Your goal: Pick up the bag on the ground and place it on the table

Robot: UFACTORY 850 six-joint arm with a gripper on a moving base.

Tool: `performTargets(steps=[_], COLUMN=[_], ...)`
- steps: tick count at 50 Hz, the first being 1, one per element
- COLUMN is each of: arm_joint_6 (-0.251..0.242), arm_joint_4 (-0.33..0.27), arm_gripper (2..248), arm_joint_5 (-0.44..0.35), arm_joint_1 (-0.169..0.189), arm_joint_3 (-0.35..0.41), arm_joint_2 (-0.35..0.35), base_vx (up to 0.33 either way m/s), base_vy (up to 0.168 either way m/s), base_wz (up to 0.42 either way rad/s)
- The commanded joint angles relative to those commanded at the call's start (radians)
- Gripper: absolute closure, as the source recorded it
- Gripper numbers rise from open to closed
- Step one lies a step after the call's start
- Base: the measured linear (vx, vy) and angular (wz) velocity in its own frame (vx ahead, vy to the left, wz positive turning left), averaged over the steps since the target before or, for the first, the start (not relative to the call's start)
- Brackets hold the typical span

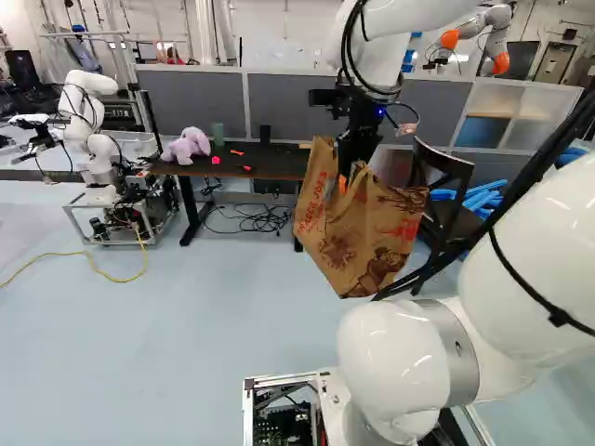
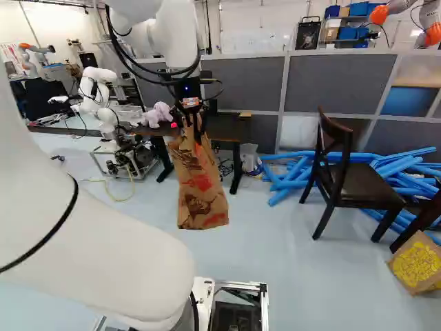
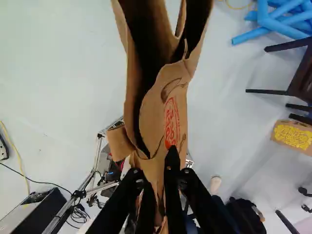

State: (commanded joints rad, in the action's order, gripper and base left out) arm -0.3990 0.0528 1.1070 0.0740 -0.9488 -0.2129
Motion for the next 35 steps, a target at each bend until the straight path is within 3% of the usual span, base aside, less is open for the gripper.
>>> performTargets(steps=[25,35], arm_joint_6=[0.000,0.000], arm_joint_4=[0.000,0.000], arm_gripper=[229,229], arm_joint_5=[0.000,0.000], arm_joint_1=[0.000,0.000], arm_joint_3=[0.000,0.000], arm_joint_2=[0.000,0.000], base_vx=[0.175,0.188], base_vy=[-0.043,-0.016], base_wz=[-0.001,0.136])
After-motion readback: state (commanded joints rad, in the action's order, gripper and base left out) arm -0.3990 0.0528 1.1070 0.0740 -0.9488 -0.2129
